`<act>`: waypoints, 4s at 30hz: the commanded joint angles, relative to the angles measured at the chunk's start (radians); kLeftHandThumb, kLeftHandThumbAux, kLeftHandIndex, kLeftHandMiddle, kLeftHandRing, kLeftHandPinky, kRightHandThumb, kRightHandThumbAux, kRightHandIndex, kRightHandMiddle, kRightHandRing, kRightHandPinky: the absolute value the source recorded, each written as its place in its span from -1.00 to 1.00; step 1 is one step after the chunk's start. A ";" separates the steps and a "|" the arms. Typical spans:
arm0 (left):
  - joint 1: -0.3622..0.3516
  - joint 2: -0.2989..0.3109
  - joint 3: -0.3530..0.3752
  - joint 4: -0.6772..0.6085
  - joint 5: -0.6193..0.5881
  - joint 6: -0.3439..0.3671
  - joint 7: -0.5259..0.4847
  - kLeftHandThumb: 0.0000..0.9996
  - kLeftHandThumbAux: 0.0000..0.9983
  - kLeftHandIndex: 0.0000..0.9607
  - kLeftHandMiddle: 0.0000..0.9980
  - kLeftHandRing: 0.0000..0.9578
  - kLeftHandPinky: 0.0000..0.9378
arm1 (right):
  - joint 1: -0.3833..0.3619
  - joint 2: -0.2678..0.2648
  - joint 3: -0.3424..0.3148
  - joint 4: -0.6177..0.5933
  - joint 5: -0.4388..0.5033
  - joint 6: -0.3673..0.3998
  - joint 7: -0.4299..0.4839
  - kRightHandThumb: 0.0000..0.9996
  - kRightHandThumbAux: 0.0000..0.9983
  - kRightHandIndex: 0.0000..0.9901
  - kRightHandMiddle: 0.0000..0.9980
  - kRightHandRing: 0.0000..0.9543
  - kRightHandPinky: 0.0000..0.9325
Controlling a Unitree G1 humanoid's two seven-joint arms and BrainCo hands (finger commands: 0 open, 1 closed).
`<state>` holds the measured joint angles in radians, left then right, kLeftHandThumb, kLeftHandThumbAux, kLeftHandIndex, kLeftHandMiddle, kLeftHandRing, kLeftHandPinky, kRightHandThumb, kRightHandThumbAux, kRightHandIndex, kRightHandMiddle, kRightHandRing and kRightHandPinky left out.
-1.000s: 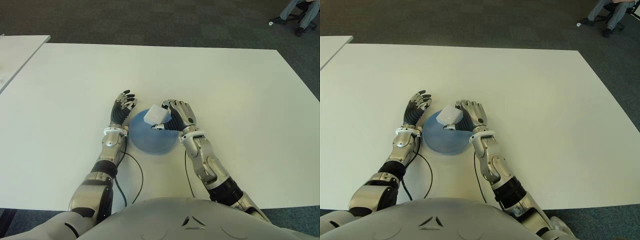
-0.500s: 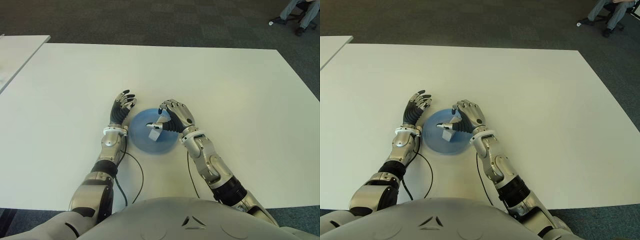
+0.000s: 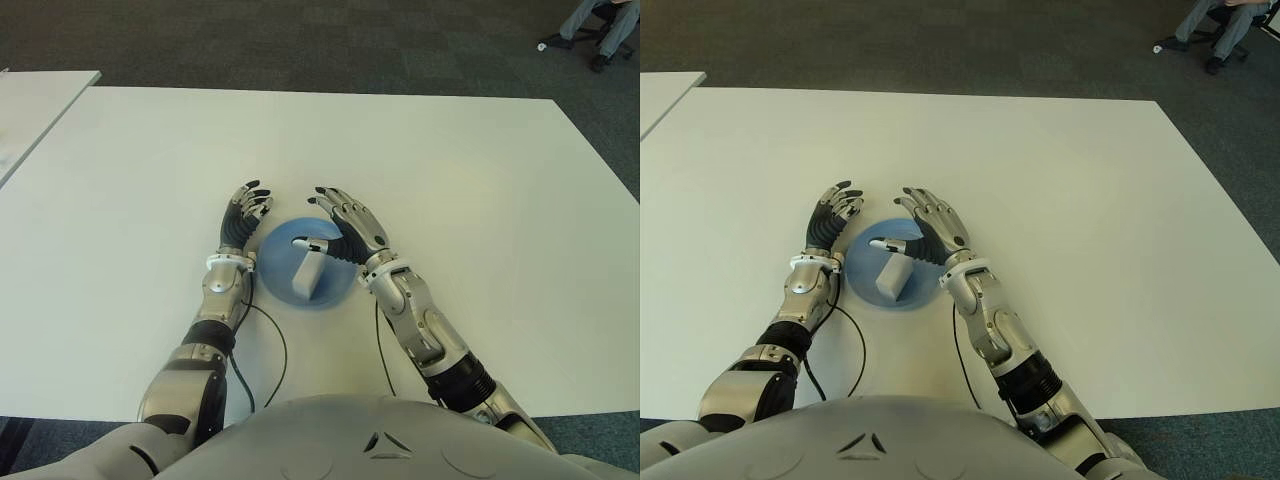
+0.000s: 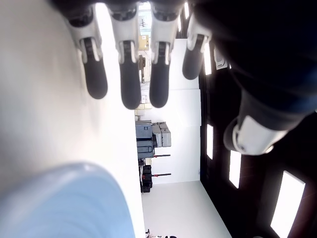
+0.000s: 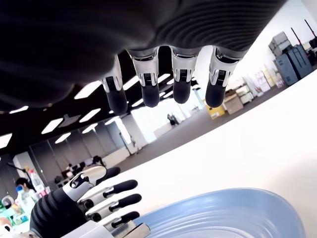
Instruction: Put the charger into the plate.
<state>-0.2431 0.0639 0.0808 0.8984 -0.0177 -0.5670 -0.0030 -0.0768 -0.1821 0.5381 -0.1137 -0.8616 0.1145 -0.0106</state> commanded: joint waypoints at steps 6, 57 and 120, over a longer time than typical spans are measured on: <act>0.052 -0.004 -0.005 0.044 0.013 0.042 0.000 -1.00 0.16 -0.59 -0.36 -0.35 -0.37 | 0.017 0.005 -0.013 0.005 0.022 -0.033 -0.030 -0.26 -0.84 -1.00 -1.00 -1.00 -1.00; 0.097 0.000 -0.016 -0.018 0.046 0.042 0.023 -1.00 0.07 -0.62 -0.38 -0.34 -0.34 | -0.114 0.173 -0.385 0.555 0.661 -0.538 -0.176 -0.80 0.26 -1.00 -1.00 -1.00 -1.00; 0.109 0.012 0.046 0.025 -0.021 0.015 -0.016 -1.00 0.21 -0.93 -0.85 -0.86 -0.86 | -0.292 0.237 -0.605 1.116 0.924 -0.607 0.228 -1.00 0.28 -0.92 -0.94 -0.99 -0.98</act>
<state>-0.1997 0.0943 0.1159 0.8753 -0.0294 -0.6146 -0.0308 -0.3999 0.0550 -0.0599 0.9910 0.0596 -0.5319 0.2363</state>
